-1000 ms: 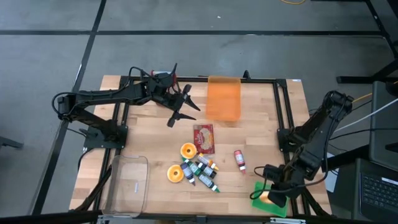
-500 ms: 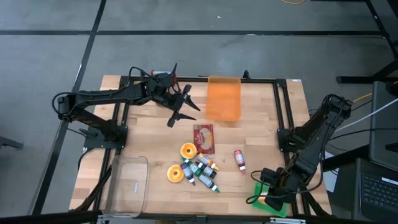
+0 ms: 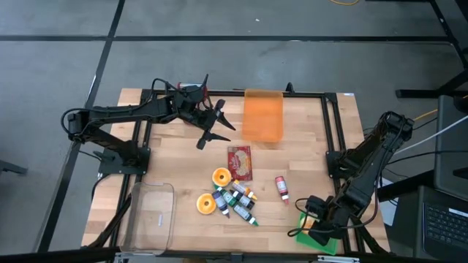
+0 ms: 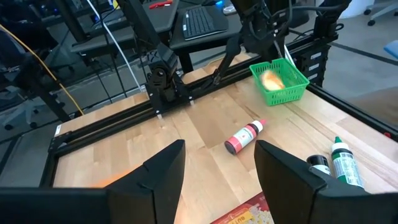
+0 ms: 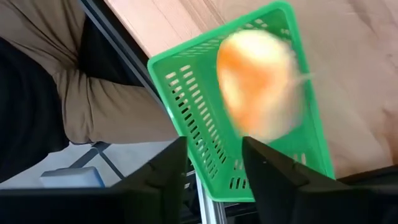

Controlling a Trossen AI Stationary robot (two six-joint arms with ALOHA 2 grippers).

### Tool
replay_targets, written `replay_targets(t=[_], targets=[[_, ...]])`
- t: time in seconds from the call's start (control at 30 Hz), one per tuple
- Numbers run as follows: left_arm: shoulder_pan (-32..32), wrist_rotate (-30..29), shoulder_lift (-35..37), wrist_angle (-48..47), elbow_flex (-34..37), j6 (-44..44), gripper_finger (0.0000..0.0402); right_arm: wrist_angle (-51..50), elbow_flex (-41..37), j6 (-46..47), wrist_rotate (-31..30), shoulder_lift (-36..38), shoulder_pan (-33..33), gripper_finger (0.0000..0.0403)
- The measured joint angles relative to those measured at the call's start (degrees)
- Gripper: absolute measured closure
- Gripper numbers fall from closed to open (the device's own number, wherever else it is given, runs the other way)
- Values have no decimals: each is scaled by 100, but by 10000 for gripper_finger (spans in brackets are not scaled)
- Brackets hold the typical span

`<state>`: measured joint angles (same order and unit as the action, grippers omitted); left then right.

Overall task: Pick & Place Food Item
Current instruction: Put the pink donut into the green bin, then put the blue donut into the green bin

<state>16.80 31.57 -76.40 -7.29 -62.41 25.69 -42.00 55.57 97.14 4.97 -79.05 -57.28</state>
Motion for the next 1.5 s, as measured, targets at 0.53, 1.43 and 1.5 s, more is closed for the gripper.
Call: replay_targets(t=[0.53,1.43,1.5], targets=[[7,-1530,-95,-177,0,164,212,-243,0,-221,-616,0,43,199],[-686,-1389,-1983,-1698,295,-740,204,552,-2,-3663,-2721,0,1421,204],[-857,-1344,-2072,-1686,295,-846,205,556,-2,-3690,-2721,0,1423,204]])
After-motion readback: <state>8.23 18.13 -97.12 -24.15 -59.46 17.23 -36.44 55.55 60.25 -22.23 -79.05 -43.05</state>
